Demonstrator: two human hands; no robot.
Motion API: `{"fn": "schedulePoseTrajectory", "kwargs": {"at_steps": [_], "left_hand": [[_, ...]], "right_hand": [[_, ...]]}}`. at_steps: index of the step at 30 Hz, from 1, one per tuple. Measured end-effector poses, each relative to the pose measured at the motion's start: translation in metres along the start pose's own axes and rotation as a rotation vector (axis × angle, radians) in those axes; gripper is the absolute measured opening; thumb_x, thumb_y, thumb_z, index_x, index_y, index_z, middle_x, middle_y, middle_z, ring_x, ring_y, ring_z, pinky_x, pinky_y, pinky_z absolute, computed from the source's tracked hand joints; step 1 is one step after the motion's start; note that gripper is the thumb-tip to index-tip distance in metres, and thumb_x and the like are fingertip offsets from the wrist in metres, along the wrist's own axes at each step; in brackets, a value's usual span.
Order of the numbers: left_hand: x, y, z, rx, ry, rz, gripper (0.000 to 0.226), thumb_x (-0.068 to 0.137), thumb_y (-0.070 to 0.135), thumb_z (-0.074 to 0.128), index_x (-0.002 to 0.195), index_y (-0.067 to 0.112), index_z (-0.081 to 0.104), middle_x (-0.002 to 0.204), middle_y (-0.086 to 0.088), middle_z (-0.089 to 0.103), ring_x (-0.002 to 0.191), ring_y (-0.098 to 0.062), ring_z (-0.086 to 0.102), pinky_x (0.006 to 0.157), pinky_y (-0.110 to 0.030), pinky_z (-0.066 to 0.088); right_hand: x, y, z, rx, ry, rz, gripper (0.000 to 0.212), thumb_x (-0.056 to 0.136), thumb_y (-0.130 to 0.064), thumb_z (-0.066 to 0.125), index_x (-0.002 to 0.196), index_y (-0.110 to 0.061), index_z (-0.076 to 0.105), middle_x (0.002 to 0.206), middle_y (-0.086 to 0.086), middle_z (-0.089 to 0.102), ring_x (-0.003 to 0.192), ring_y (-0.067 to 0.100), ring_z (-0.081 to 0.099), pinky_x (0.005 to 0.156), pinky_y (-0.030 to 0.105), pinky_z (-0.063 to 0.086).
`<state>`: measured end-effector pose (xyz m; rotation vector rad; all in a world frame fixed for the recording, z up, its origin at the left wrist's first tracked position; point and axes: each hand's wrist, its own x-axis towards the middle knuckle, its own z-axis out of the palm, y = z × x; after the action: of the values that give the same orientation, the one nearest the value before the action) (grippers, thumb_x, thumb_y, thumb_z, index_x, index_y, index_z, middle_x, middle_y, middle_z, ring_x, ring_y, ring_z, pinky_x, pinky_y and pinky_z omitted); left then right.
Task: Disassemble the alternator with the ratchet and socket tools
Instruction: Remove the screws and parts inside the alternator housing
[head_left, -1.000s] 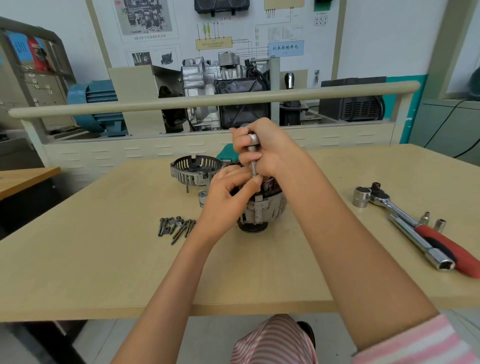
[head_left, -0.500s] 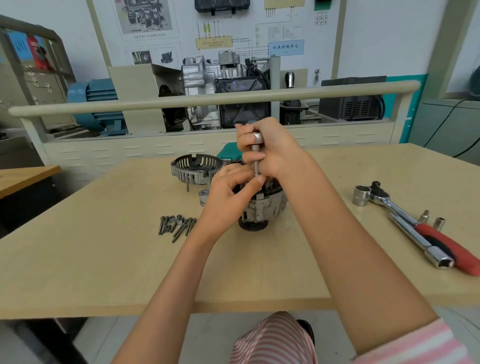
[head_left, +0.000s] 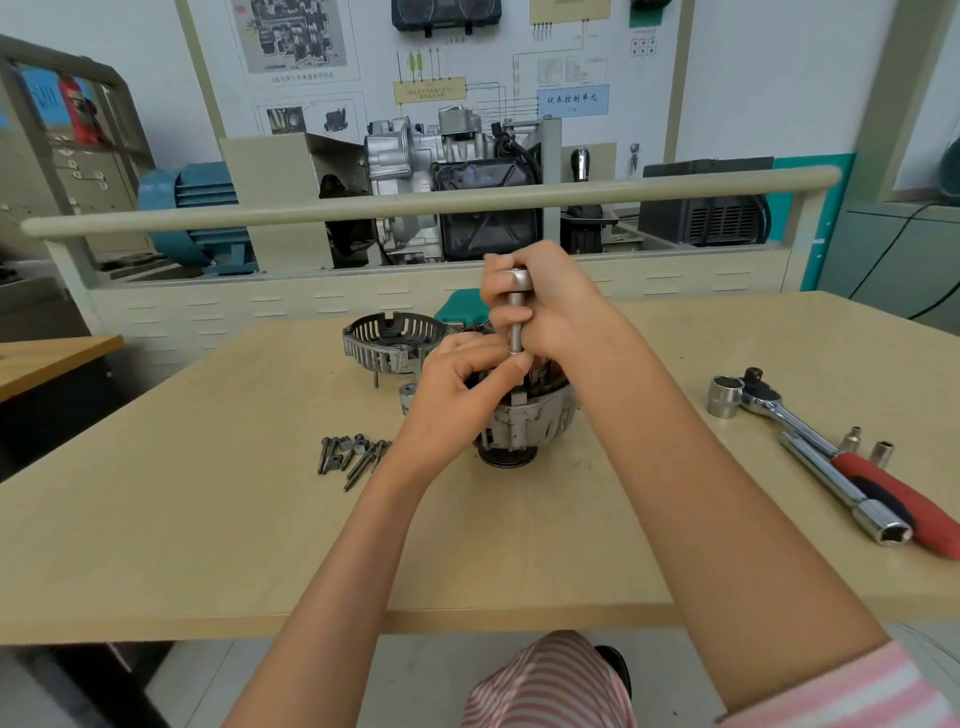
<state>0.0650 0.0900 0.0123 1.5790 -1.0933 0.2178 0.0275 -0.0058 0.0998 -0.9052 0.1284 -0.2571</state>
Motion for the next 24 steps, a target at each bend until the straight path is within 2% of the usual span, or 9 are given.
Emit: {"fn": "schedulePoseTrajectory", "kwargs": {"at_steps": [3,6,10,12,15,17,19,21,24], "left_hand": [[-0.001,-0.002,-0.002,0.006,-0.028,0.008,0.025,0.092,0.013,0.058,0.068,0.016,0.067,0.078,0.018,0.065,0.091,0.010,0.048,0.090,-0.012,0.032],[-0.001,-0.002,-0.003,0.034,-0.027,0.085,0.025,0.090,0.014,0.057,0.071,0.005,0.070,0.078,-0.005,0.069,0.085,0.006,0.050,0.090,-0.011,0.032],[0.000,-0.005,-0.002,0.003,-0.021,0.035,0.041,0.088,0.002,0.058,0.061,0.030,0.070,0.069,0.029,0.063,0.083,0.011,0.045,0.085,-0.017,0.037],[0.000,-0.005,-0.001,-0.009,-0.009,0.048,0.038,0.088,0.003,0.059,0.063,0.030,0.070,0.070,0.025,0.065,0.084,0.013,0.046,0.085,-0.018,0.037],[0.000,-0.003,-0.001,0.002,-0.013,0.017,0.024,0.090,0.010,0.059,0.069,0.007,0.069,0.074,0.001,0.066,0.085,0.010,0.047,0.088,-0.019,0.034],[-0.001,-0.002,-0.002,0.001,-0.011,0.001,0.024,0.090,0.012,0.060,0.069,0.018,0.068,0.077,0.013,0.065,0.089,0.012,0.047,0.090,-0.014,0.034],[0.000,-0.001,-0.003,0.012,-0.026,0.025,0.021,0.090,0.012,0.060,0.073,0.017,0.071,0.078,0.005,0.068,0.088,0.011,0.048,0.091,-0.010,0.033],[0.000,-0.001,-0.004,0.023,-0.044,0.067,0.021,0.089,0.010,0.059,0.073,0.004,0.071,0.077,-0.014,0.067,0.083,0.007,0.047,0.090,-0.010,0.031],[-0.001,-0.003,-0.001,0.008,-0.004,0.029,0.031,0.086,0.000,0.059,0.063,0.018,0.071,0.067,0.009,0.066,0.081,0.011,0.045,0.086,-0.018,0.036]], "right_hand": [[-0.002,-0.002,-0.001,-0.039,-0.118,0.076,0.026,0.092,-0.002,0.025,0.076,-0.012,0.043,0.044,-0.008,0.040,0.029,0.001,0.033,0.027,0.012,0.011],[-0.003,0.008,0.004,-0.046,0.047,-0.085,0.024,0.090,0.000,0.025,0.078,-0.010,0.042,0.054,-0.002,0.045,0.030,0.002,0.036,0.027,0.013,0.014],[-0.002,0.027,0.012,-0.013,0.411,-0.547,0.012,0.098,-0.006,0.023,0.099,-0.007,0.034,0.082,0.011,0.046,0.033,0.008,0.042,0.032,0.015,0.028],[-0.003,0.025,0.014,-0.074,0.355,-0.475,0.015,0.099,-0.008,0.023,0.098,-0.007,0.037,0.078,0.009,0.045,0.032,0.009,0.042,0.029,0.016,0.025],[-0.003,0.009,0.009,-0.133,0.150,-0.134,0.024,0.092,-0.003,0.022,0.079,-0.011,0.041,0.062,0.000,0.043,0.029,0.004,0.038,0.027,0.015,0.015],[-0.001,0.000,0.004,-0.050,0.000,0.011,0.027,0.091,-0.002,0.023,0.074,-0.013,0.041,0.051,-0.005,0.042,0.029,0.002,0.034,0.027,0.012,0.012],[-0.002,-0.001,0.002,-0.047,-0.044,0.039,0.027,0.091,-0.002,0.024,0.073,-0.012,0.041,0.046,-0.006,0.041,0.029,0.002,0.034,0.028,0.012,0.011],[-0.003,0.006,0.005,-0.085,0.061,-0.066,0.027,0.093,-0.003,0.025,0.074,-0.011,0.042,0.053,-0.004,0.044,0.029,0.002,0.036,0.027,0.013,0.014],[-0.003,0.023,0.013,-0.022,0.352,-0.443,0.018,0.099,-0.008,0.024,0.090,-0.008,0.039,0.075,0.007,0.047,0.029,0.004,0.040,0.030,0.016,0.024]]}}
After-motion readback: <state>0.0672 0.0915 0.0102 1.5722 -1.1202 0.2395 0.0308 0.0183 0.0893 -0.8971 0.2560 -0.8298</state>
